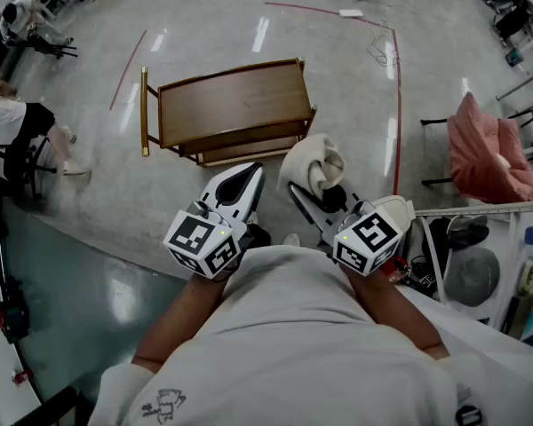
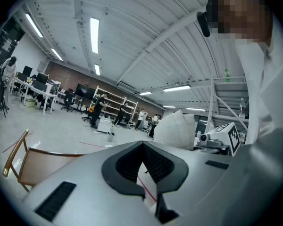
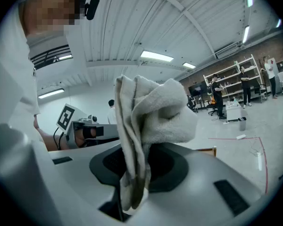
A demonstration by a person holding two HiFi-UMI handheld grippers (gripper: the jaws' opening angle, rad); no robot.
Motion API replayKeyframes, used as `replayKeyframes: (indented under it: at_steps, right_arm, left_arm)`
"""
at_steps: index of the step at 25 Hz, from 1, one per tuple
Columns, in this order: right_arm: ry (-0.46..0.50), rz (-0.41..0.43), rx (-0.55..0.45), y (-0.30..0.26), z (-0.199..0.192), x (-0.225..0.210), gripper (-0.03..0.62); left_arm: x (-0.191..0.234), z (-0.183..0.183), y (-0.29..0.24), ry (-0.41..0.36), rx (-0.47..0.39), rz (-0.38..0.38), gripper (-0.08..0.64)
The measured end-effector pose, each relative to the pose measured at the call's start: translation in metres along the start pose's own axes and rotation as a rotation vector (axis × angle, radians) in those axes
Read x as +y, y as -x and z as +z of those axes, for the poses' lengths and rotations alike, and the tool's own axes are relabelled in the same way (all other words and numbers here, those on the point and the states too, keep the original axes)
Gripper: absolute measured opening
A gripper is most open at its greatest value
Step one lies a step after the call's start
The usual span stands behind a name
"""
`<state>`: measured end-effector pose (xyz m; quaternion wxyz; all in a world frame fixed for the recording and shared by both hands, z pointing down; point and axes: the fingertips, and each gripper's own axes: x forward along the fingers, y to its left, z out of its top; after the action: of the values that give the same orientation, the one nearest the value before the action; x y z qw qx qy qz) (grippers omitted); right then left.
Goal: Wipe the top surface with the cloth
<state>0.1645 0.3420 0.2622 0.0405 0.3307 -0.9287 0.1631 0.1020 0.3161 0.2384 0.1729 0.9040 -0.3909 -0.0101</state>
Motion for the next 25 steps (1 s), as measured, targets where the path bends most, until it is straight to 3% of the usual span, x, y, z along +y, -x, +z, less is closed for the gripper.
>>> replayKeyframes:
  at_steps: [8,18,25]
  right_arm:
    - [0.001,0.01,-0.014,-0.026,0.002,-0.004,0.1]
    - [-0.037,-0.018,-0.033,-0.132,0.035,-0.007,0.1]
    - [-0.066,-0.028,-0.019,-0.172,0.042,-0.011,0.1]
  left_arm:
    - [0.031,0.005,-0.002,0.012,-0.004,-0.015,0.006]
    - [0.123,0.049,-0.006,-0.008,0.015,-0.068,0.006]
    - [0.168,0.064,-0.006,0.007,0.026,-0.082,0.006]
